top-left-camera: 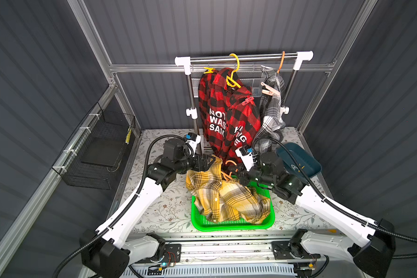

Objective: Remove the clothespins securing long-sleeve shirts to the hanger
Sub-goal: Remove the long-sleeve shirt from the hanger.

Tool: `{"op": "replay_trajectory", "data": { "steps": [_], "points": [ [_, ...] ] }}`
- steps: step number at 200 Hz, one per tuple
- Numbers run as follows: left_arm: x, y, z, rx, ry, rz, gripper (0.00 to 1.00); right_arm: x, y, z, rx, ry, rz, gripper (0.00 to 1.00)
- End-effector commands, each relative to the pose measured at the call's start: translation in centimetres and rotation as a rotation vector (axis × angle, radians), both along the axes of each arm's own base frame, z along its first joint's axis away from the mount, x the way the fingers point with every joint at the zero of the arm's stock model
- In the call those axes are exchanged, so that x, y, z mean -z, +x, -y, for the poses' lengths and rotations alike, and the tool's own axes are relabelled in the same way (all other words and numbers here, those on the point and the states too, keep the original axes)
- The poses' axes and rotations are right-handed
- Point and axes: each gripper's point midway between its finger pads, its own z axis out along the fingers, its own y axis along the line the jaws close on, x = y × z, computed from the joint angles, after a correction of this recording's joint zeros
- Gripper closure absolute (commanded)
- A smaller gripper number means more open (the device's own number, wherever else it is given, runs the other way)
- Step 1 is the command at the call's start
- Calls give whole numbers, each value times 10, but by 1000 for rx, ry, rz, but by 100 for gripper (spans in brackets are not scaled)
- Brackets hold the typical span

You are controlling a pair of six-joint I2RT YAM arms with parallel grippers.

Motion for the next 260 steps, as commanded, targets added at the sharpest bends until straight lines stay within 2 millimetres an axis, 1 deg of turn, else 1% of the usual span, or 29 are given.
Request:
{"op": "replay_trajectory", "data": {
  "steps": [1,21,39,61,80,106,109,120,146,162,182,202,230,248,260],
  "points": [
    [7,-1,1,28,61,-18,15,-15,-7,0,-47,-57,100,100],
    [6,1,7,51,49,-25,15,-18,-13,-3,-81,-90,131,100],
    [4,0,14,86,33,-35,15,-20,-16,-4,-95,-117,151,100],
    [6,-3,22,116,52,-40,15,-20,-18,-7,-113,-143,167,100],
    [15,-4,24,100,109,-49,15,-18,-18,-10,-119,-160,177,100],
    [33,-12,29,122,156,-101,16,-16,-20,-13,-131,-176,185,100],
    [35,-9,26,100,176,-97,16,-16,-21,-13,-132,-179,185,100],
    [40,-10,28,98,192,-101,16,-16,-22,-14,-139,-184,190,100],
    [49,-14,40,124,208,-122,17,-16,-23,-16,-141,-206,209,100],
    [55,-16,45,134,239,-128,20,-16,-23,-16,-140,-213,213,100],
    [57,-15,42,121,267,-123,29,-15,-23,-16,-140,-216,218,100],
    [54,-14,40,112,272,-110,44,-15,-23,-16,-140,-216,221,100],
    [52,-14,39,104,270,-106,71,-15,-23,-15,-137,-212,224,100],
    [50,-13,39,99,265,-97,80,-14,-23,-14,-135,-213,228,100],
    [47,-10,35,74,273,-86,87,-14,-23,-14,-135,-216,230,100]
  ]
}}
